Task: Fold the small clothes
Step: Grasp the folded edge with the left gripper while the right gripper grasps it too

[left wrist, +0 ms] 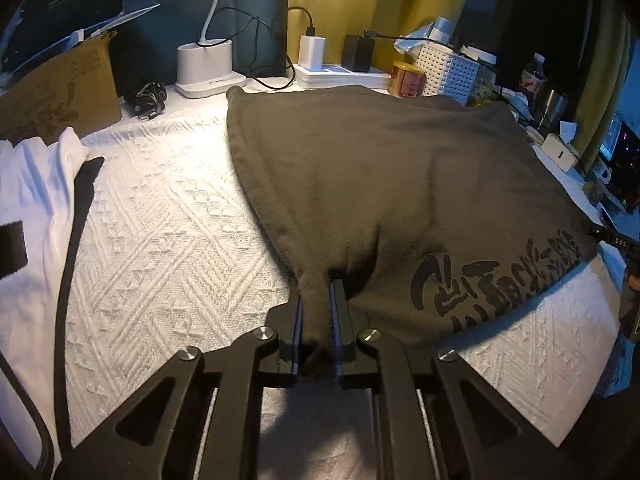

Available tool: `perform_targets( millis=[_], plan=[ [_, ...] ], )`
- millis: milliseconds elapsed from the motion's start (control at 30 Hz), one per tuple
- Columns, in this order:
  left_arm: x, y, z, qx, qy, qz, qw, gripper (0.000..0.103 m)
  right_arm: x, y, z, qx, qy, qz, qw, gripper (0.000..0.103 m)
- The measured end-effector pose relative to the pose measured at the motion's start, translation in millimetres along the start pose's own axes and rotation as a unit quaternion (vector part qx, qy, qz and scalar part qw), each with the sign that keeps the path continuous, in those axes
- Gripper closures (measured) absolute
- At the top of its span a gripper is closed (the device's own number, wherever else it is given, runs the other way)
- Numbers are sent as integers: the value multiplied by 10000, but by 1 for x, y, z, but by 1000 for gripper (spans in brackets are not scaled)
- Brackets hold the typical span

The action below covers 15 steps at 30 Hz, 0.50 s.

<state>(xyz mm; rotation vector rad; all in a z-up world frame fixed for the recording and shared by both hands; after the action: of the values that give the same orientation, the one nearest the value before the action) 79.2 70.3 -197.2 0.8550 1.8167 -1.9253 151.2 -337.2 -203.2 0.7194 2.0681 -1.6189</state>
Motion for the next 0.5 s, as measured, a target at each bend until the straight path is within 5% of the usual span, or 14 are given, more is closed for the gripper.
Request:
perform_targets(
  millis=[500],
  plan=[
    [6,-31,14,18,1,124,9999,95,12,-33,4,104,-233,135,9996,96]
  ],
)
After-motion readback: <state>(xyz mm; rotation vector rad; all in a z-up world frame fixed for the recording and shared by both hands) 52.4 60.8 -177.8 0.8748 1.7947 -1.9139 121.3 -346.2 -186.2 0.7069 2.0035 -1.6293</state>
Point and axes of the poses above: each gripper's, at about its wrist camera, not at the fingertips, and y roughly the way its jaws point, z to its right, x to its underside, the point moved 8 cm from there along y, roughly the way its jaws point, and after that the axes turned 15 degrees about y, right-handed, at the moved point
